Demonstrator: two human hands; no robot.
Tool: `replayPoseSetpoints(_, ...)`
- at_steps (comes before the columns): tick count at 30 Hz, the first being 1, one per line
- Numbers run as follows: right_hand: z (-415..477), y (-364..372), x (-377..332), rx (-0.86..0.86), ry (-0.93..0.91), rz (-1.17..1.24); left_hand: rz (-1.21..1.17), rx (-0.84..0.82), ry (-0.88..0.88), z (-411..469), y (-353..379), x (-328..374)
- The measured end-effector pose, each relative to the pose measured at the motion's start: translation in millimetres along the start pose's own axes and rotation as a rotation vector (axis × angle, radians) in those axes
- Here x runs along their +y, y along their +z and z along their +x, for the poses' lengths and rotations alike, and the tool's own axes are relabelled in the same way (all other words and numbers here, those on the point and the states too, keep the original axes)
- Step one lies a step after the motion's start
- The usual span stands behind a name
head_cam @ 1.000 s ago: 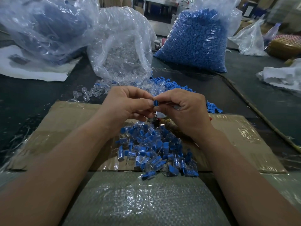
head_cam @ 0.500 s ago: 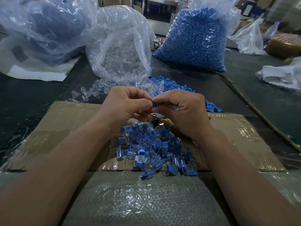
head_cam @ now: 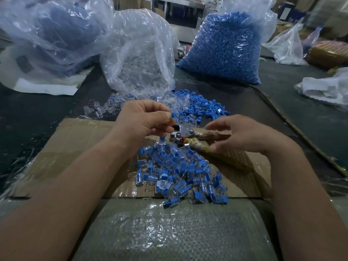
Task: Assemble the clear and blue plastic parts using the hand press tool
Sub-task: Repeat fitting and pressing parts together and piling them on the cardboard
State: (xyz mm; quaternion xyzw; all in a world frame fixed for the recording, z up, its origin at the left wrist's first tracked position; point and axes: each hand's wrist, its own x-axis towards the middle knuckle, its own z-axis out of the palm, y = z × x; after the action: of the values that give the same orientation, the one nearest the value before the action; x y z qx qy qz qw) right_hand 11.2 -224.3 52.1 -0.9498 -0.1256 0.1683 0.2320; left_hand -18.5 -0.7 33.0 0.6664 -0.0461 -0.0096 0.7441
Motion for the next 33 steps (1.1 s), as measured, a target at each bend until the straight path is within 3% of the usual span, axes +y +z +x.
replayPoseSetpoints(3, 0, 4, -3, -0.091, 0.040, -0.062, -0.003, 0.007, 0.002, 1, 0, -1)
replayPoseSetpoints(14, 5, 13, -22, 0.151, -0.040, -0.366, -0.048, 0.000, 0.006, 1, 0, -2)
replayPoseSetpoints(18, 8, 16, -22, 0.145, -0.038, -0.416, -0.048, 0.004, 0.013, 2, -1, -2)
replayPoseSetpoints(22, 7, 17, -17, 0.157, -0.051, -0.395, -0.055, 0.028, 0.031, 2, -1, -3)
replayPoseSetpoints(29, 9, 14, -13, 0.463, -0.133, -0.219, -0.095, 0.098, 0.099, 3, -1, -4)
replayPoseSetpoints(33, 3, 19, -23, 0.506, -0.179, -0.065, -0.097, 0.115, 0.120, 5, -1, -7)
